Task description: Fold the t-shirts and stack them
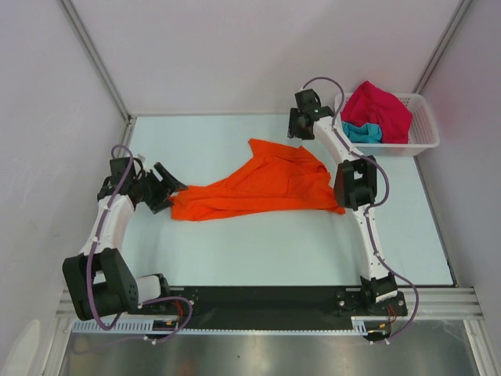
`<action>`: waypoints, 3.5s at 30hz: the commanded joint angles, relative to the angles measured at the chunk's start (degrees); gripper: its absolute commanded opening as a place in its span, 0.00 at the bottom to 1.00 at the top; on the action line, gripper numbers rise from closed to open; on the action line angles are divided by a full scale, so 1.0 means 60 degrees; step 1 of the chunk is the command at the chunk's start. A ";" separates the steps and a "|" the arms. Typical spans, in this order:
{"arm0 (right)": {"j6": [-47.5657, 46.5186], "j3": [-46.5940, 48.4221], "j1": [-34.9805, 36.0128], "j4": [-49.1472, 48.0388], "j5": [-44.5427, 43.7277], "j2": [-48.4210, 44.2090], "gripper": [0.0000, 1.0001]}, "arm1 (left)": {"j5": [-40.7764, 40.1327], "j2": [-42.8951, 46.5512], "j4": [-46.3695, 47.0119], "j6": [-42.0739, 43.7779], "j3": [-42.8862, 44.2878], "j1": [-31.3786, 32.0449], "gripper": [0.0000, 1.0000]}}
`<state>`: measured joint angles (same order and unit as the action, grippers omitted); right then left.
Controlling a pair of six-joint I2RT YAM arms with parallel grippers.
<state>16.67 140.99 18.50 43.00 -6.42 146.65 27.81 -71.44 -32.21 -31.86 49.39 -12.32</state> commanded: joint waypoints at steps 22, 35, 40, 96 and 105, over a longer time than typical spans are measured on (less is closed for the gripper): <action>0.0210 -0.0998 0.0285 -0.0209 0.0879 0.0505 0.53 | -0.0036 0.0056 0.0255 0.0080 0.0045 -0.0071 0.80; -0.0199 -0.2271 0.0827 -0.0648 0.0455 -0.0373 0.00 | 0.0037 -0.0017 0.0416 0.0080 -0.0086 -0.0071 0.80; -0.0638 -0.2448 0.1266 -0.0620 -0.0510 -0.1265 0.00 | 0.0067 -0.0046 0.0519 0.0080 -0.0174 -0.0071 0.80; -0.0449 -0.5392 0.2878 -0.1014 -0.2520 -0.3333 0.49 | 0.0111 -0.0588 0.0885 -0.0096 -0.0277 -0.0071 0.80; -0.0317 -0.5407 0.2805 -0.1147 -0.2169 -0.3114 0.48 | -0.0035 -0.0749 0.0929 -0.0067 -0.0262 -0.0086 0.80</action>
<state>14.70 108.07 35.05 37.43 -20.27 127.50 28.51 -75.75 -27.66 -32.08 46.17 -12.32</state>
